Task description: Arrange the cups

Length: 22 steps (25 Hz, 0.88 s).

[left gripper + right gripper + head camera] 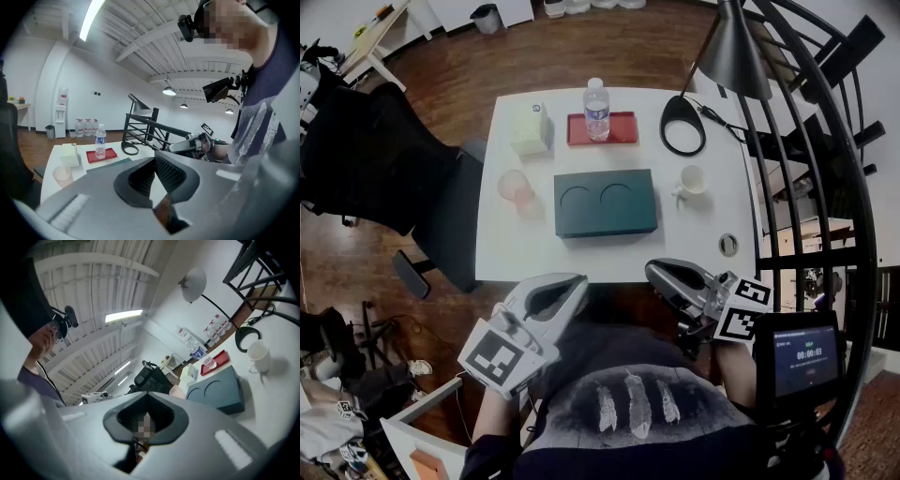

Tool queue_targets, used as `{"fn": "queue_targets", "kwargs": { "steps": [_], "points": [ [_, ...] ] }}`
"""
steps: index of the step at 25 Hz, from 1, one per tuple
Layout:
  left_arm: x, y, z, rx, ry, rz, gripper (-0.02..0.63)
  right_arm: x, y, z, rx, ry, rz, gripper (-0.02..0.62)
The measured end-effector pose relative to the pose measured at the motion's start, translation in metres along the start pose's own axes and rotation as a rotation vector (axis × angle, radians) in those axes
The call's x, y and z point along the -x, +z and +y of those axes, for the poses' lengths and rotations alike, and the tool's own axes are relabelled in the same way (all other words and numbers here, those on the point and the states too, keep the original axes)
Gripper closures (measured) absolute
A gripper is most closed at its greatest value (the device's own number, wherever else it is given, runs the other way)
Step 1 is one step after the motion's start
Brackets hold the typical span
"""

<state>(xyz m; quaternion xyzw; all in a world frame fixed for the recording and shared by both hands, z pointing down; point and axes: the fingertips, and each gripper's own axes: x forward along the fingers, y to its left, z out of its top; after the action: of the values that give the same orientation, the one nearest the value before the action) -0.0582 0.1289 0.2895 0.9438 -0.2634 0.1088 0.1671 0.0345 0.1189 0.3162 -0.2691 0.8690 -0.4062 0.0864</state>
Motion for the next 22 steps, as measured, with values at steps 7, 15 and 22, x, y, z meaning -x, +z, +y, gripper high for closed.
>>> {"fn": "queue_targets", "kwargs": {
  "steps": [7, 15, 22],
  "points": [
    [-0.002, 0.002, 0.075, -0.023, -0.017, 0.023, 0.591, -0.057, 0.013, -0.037, 0.222, -0.092, 0.096, 0.592],
    [-0.040, -0.020, 0.151, -0.121, 0.075, 0.149, 0.582, -0.081, 0.024, -0.109, 0.430, -0.176, 0.234, 0.592],
    [-0.010, -0.045, 0.251, -0.020, 0.355, 0.281, 0.384, -0.097, 0.040, -0.147, 0.462, -0.177, 0.303, 0.593]
  ]
}}
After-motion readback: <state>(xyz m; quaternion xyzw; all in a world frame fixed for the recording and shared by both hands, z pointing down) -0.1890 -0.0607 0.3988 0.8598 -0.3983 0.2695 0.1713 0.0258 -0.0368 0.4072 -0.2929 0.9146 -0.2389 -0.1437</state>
